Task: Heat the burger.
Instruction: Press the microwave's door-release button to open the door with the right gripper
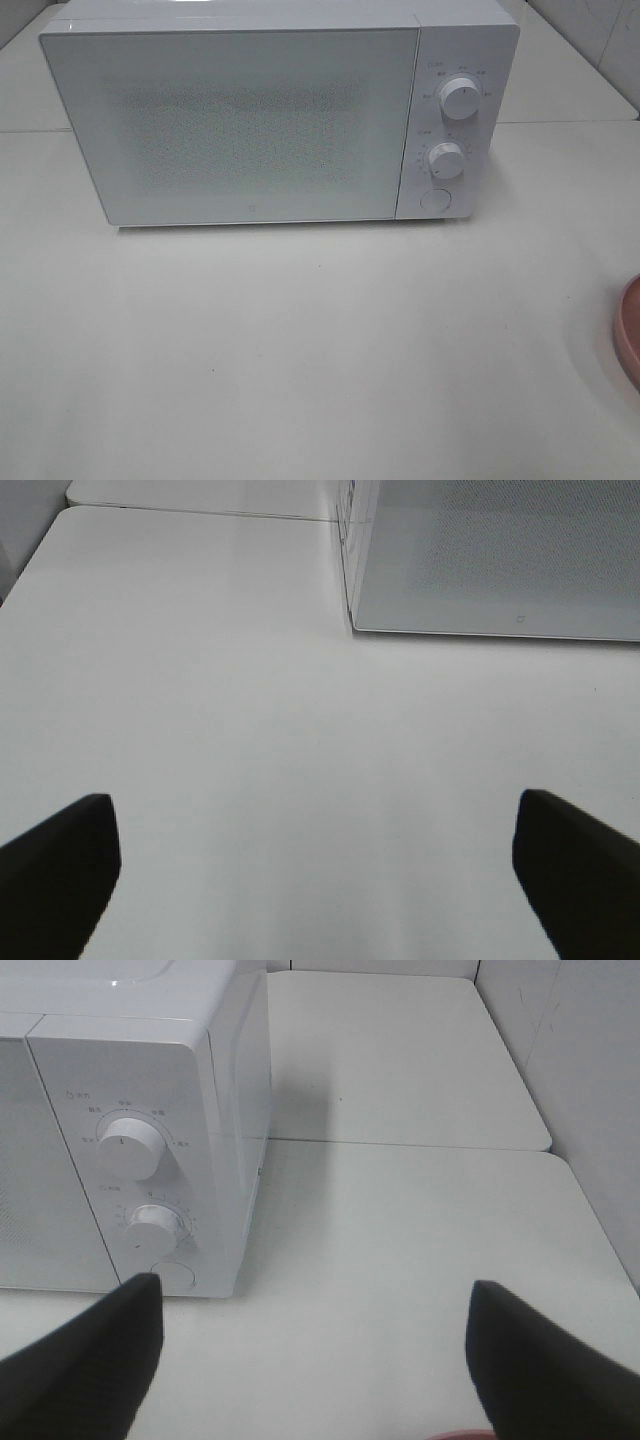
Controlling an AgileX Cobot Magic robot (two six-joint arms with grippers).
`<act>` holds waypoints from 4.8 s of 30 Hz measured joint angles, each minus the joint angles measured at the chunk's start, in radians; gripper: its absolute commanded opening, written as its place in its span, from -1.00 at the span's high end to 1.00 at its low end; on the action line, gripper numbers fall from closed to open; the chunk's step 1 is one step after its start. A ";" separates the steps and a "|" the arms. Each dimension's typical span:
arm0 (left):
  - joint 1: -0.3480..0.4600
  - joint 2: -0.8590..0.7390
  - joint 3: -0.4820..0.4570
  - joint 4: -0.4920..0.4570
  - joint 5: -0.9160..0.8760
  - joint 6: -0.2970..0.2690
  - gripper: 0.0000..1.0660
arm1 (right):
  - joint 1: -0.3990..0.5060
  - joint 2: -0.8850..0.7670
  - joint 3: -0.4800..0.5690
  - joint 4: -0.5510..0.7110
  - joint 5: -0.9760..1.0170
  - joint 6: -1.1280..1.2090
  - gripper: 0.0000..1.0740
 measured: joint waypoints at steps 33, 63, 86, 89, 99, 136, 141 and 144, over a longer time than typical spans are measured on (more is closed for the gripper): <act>0.000 0.000 0.000 0.000 0.000 0.000 -0.88 | 0.011 0.580 0.075 0.012 -0.798 -0.030 -0.41; 0.000 0.000 0.000 0.000 0.000 0.000 -0.88 | 0.527 0.815 0.166 0.755 -1.169 -0.420 -0.41; 0.000 0.000 0.000 0.000 0.000 0.000 -0.88 | 0.532 0.849 0.166 0.769 -1.173 0.449 1.00; 0.000 0.000 0.000 0.000 0.000 0.000 -0.88 | 0.532 0.849 0.166 0.769 -1.165 0.643 1.00; 0.000 0.000 0.000 0.000 0.000 0.000 -0.88 | 0.532 0.849 0.166 0.712 -1.134 1.086 1.00; 0.000 0.000 0.000 0.000 0.000 0.000 -0.88 | 0.379 1.144 -0.030 0.511 -1.062 1.261 1.00; 0.000 0.000 0.000 0.000 0.000 0.000 -0.88 | 0.352 1.172 -0.070 0.491 -1.052 1.262 0.99; 0.000 0.000 0.000 0.000 0.000 0.000 -0.88 | 0.343 1.189 -0.087 0.480 -1.037 1.262 0.99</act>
